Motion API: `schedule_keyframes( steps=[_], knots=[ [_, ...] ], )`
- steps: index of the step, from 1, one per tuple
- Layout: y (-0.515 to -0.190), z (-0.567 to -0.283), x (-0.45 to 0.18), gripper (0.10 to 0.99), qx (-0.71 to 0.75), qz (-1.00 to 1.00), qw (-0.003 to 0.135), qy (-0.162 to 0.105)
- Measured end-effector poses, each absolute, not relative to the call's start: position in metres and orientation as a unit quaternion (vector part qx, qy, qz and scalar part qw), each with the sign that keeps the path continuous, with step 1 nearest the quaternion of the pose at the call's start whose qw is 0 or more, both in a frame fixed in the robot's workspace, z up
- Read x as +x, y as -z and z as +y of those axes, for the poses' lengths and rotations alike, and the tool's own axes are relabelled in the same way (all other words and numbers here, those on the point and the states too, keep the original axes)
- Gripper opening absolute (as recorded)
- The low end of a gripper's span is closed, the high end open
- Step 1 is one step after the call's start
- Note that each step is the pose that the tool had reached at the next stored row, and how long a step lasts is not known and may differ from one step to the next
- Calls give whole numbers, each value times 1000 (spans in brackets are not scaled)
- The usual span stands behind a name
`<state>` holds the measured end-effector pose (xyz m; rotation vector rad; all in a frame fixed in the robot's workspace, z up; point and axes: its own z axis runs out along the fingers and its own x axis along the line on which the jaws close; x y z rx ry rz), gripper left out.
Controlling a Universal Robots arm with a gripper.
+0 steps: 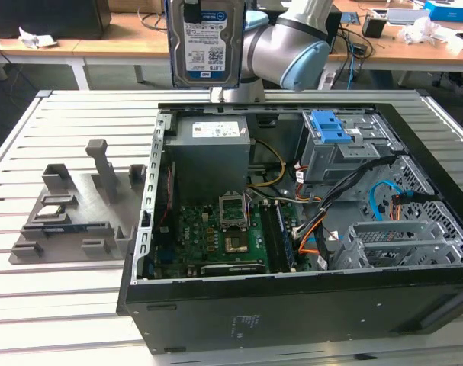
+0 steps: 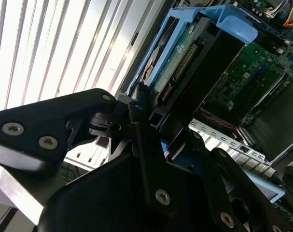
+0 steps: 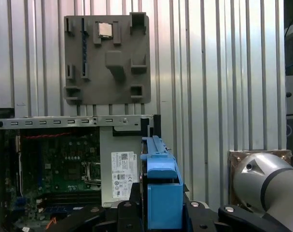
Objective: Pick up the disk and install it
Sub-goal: 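Pick up the disk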
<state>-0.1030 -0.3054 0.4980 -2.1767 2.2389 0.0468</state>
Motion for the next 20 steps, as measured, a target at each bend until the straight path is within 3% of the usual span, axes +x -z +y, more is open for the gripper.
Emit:
schedule_keyframes(
  steps=[20],
  knots=[
    [-498, -305, -25, 365, -697, 717, 9, -15]
  ],
)
